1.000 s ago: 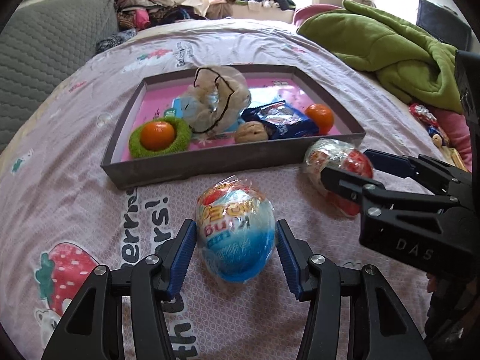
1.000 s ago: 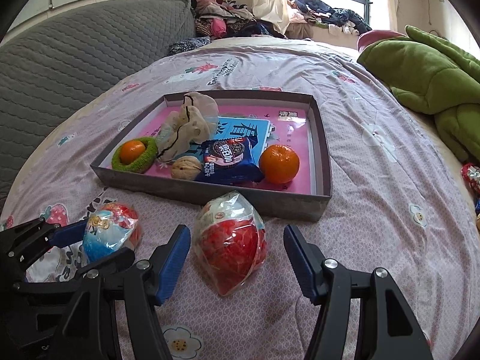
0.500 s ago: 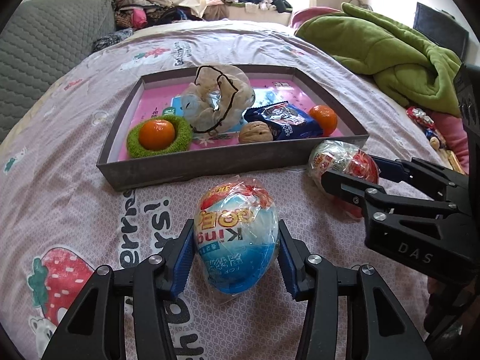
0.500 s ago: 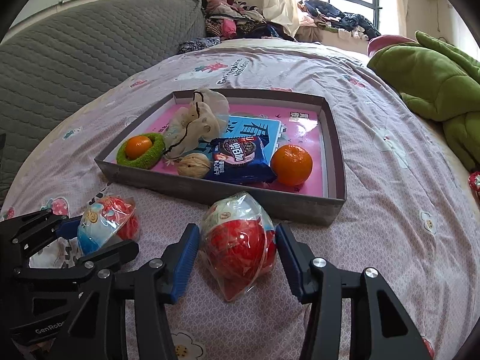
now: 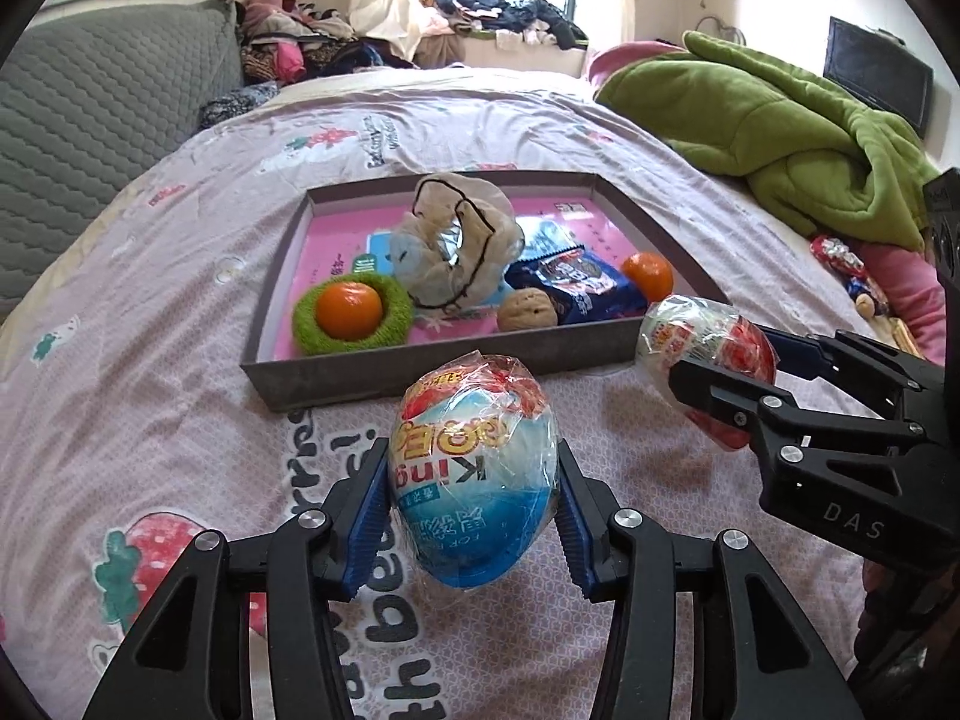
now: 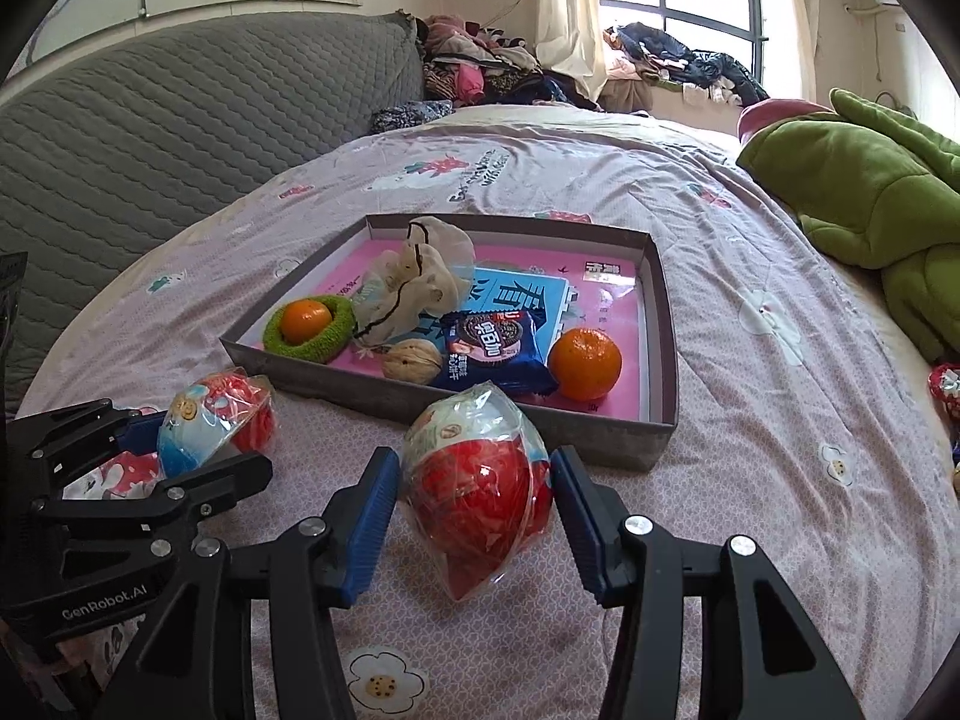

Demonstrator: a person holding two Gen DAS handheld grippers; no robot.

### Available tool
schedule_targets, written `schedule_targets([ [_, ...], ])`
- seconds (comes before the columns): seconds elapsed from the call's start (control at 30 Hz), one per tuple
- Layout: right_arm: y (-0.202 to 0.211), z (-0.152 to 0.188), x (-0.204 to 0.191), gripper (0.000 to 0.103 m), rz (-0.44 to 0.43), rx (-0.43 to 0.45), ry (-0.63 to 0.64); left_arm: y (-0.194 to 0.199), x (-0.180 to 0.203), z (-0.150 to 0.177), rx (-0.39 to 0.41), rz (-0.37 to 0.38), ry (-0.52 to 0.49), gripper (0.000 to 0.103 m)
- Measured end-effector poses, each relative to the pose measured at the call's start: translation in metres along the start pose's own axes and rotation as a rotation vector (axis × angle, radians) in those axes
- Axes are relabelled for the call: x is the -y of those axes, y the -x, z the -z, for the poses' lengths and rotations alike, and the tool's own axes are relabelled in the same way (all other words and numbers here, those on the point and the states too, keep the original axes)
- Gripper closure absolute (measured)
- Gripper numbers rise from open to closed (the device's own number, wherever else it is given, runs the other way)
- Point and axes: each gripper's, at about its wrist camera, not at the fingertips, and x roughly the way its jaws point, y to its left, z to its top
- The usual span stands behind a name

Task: Organize objects
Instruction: 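Grasp the red chocolate egg with the right tool while the left tool grasps the blue egg, then lift and carry the red egg and blue egg over the tray with both tools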

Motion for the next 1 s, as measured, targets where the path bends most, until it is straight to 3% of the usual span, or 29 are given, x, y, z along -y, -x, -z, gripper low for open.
schedule_targets([
  [0.63,0.025,-0.008,-0.002,0.051,-0.005,0.071,0.006,0.026,-0.002,-0.013,0.067,-0.019,-0.023,0.052],
  [1.0,0.038,-0.036,-0.006,0.050,0.013,0.128,0.045,0.033,-0.016,-0.041,0.110,-0.045,-0.032,0.052],
])
